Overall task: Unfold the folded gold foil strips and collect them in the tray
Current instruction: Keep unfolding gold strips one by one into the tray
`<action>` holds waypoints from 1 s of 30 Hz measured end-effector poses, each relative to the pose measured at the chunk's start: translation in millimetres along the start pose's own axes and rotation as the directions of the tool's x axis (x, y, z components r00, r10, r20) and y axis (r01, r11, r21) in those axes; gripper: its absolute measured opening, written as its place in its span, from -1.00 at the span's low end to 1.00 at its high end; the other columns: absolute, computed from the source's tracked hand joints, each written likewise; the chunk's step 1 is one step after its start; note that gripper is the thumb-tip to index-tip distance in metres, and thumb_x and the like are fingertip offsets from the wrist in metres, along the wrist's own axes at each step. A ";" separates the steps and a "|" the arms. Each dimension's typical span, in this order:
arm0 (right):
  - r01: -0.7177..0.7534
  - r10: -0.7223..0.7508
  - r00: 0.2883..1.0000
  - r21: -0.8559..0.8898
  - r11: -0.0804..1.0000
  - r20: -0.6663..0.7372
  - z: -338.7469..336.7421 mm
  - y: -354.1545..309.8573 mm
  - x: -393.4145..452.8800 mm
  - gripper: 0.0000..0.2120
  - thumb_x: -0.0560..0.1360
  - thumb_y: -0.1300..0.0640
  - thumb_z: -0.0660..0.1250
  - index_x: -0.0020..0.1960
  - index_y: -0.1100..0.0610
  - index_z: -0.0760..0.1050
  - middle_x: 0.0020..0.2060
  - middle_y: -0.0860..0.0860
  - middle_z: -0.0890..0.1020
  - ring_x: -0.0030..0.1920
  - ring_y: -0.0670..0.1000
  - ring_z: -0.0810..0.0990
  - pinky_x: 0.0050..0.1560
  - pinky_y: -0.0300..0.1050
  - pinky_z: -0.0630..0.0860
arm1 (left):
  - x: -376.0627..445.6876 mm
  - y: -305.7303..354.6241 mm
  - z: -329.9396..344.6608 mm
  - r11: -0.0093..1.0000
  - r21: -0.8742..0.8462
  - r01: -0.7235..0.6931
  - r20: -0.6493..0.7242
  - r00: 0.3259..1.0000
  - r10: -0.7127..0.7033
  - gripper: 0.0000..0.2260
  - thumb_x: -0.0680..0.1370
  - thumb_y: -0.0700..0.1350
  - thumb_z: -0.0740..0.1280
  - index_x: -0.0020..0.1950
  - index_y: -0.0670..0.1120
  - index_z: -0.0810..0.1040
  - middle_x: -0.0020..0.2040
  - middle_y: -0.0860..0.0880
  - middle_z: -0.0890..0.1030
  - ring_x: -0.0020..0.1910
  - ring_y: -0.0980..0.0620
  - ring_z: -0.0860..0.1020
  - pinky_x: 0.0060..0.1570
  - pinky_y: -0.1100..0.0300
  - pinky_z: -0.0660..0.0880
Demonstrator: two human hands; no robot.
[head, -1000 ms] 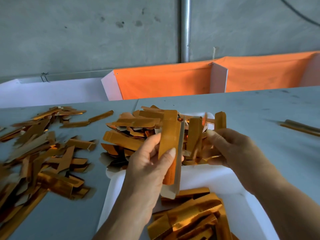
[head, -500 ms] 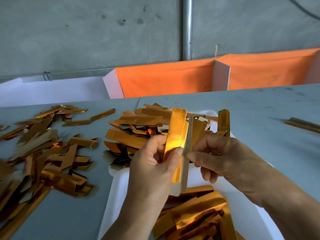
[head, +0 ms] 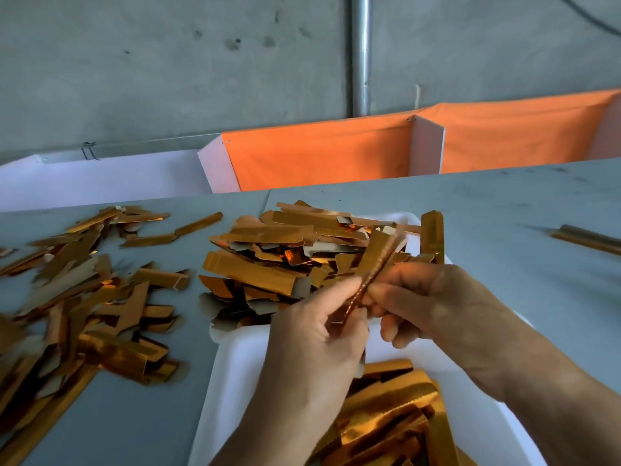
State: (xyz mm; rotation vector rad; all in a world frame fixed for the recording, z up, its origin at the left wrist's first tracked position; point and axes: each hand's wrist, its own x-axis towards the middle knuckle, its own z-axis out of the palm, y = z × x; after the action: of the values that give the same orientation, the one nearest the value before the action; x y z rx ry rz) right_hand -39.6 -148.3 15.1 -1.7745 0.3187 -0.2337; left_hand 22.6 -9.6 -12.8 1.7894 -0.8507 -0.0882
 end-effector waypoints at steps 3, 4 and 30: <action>0.006 -0.005 1.000 -0.024 1.000 0.025 -0.9 0.3 -0.6 -0.80 0.55 0.16 0.29 -0.19 0.17 0.62 -0.41 0.00 0.65 -0.42 -0.10 0.59 -0.35 -0.32 0.49 | 0.3 -0.6 2.4 0.998 0.017 0.056 0.054 0.997 -0.057 -0.66 0.57 -0.19 0.27 0.16 0.24 0.57 -0.12 0.17 0.67 -0.13 0.20 0.64 -0.18 0.31 0.59; 0.003 -0.003 0.999 0.005 1.000 0.040 -3.0 0.2 -1.1 -0.80 0.54 0.15 0.29 -0.18 0.17 0.63 -0.38 0.02 0.65 -0.41 -0.09 0.59 -0.34 -0.31 0.49 | 0.2 -0.6 2.0 0.997 0.006 0.078 0.078 0.994 -0.079 -0.70 0.58 -0.16 0.26 0.20 0.19 0.56 -0.10 0.19 0.67 -0.11 0.23 0.63 -0.17 0.34 0.58; 0.186 -0.150 0.980 0.327 0.927 -0.132 -21.4 6.7 5.2 -0.86 0.29 -0.01 0.38 -0.27 0.05 0.61 -0.39 0.04 0.60 -0.36 -0.07 0.54 -0.37 -0.29 0.49 | 1.9 9.2 -2.3 0.873 -0.384 0.300 0.225 0.948 -0.227 -0.78 0.48 0.12 0.25 -0.12 0.02 0.61 -0.27 -0.08 0.69 -0.32 -0.02 0.67 -0.40 0.31 0.52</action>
State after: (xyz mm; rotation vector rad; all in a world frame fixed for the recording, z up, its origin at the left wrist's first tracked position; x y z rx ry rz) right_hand -42.3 -171.2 13.3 -1.4507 0.1862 -0.4778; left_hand 20.4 -10.2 -3.3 1.4941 -0.6413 -0.5720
